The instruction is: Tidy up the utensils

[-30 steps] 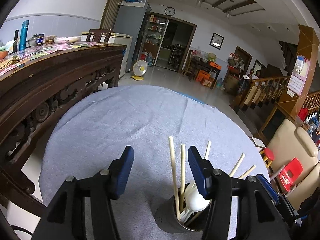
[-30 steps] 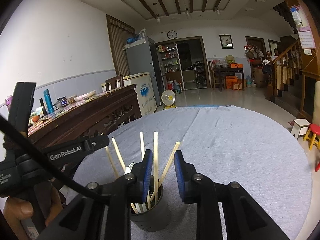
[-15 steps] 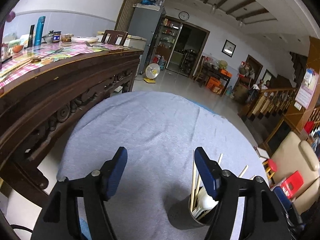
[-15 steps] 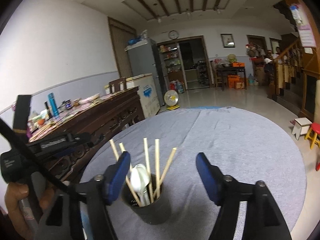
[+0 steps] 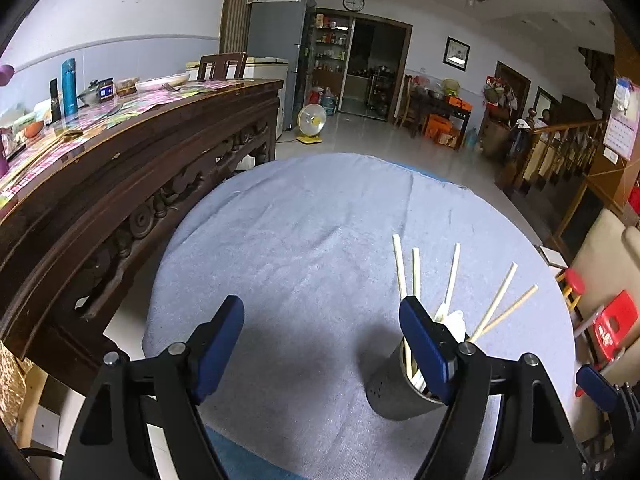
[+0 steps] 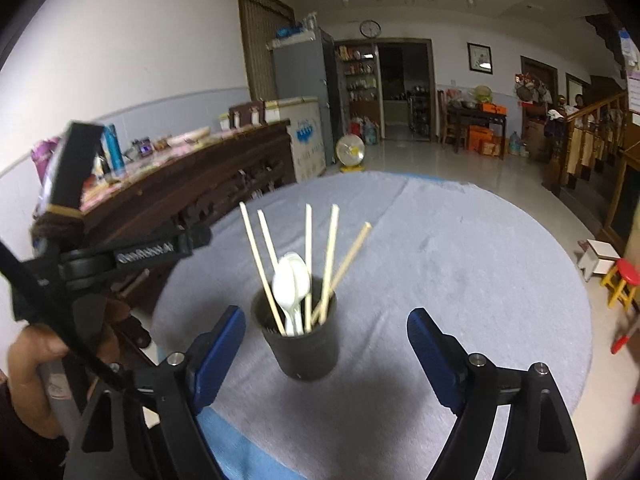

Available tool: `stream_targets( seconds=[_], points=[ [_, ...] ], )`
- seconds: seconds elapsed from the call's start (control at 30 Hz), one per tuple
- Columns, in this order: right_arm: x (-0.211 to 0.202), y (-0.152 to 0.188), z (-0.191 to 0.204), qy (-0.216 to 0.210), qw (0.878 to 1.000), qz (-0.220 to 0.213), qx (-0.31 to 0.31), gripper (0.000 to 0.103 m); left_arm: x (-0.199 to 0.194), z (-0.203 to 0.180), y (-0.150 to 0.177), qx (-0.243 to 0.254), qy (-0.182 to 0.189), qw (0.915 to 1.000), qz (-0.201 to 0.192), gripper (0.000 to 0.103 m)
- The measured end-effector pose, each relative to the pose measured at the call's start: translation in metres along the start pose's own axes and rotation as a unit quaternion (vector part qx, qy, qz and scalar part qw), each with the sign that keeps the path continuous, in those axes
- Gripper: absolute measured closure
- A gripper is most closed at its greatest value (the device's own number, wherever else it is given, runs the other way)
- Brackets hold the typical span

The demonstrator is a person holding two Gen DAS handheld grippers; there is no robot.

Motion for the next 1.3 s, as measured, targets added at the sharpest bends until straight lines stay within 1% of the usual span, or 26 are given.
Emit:
stream_targets(
  seconds=[0.13, 0.3, 0.47, 0.6, 0.83, 1.13, 1.3],
  points=[
    [0.002, 0.008, -0.007, 0.028, 0.999, 0.015, 0.011, 0.016, -0.005, -0.001, 0.004, 0.013, -0.001, 0.9999, -0.001, 0.021],
    [0.005, 0.012, -0.013, 0.052, 0.998, 0.027, 0.024, 0.009, -0.009, -0.006, 0.007, 0.028, 0.004, 0.9996, 0.004, 0.02],
    [0.004, 0.013, -0.018, 0.071, 0.997, 0.032, 0.028, 0.008, -0.013, -0.009, 0.009, 0.037, 0.005, 0.9993, 0.001, 0.02],
    [0.002, 0.011, -0.018, 0.071, 0.997, 0.033, 0.03, 0.008, -0.014, -0.011, 0.011, 0.046, 0.002, 0.9989, 0.003, 0.02],
    [0.004, 0.012, -0.011, 0.047, 0.998, 0.037, 0.027, 0.008, -0.011, -0.011, 0.014, 0.054, 0.005, 0.9984, 0.012, 0.02],
    [0.007, 0.012, -0.005, 0.042, 0.998, 0.041, 0.018, 0.007, -0.006, -0.007, 0.017, 0.059, 0.009, 0.998, 0.021, 0.02],
    [0.01, 0.013, -0.006, 0.042, 0.998, 0.045, 0.024, 0.007, -0.004, -0.005, 0.017, 0.061, 0.011, 0.9978, 0.024, 0.02]
  ],
)
Point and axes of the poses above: each gripper's, at about its wrist camera, not at the fingertips, and x roughly the way its jaws point, z to its left, y to its underside, the point moved 4 cm from there along x, roughly the way its jaws point, and after that the axes turned 7 degrees about -z, right-handed, at the moved point
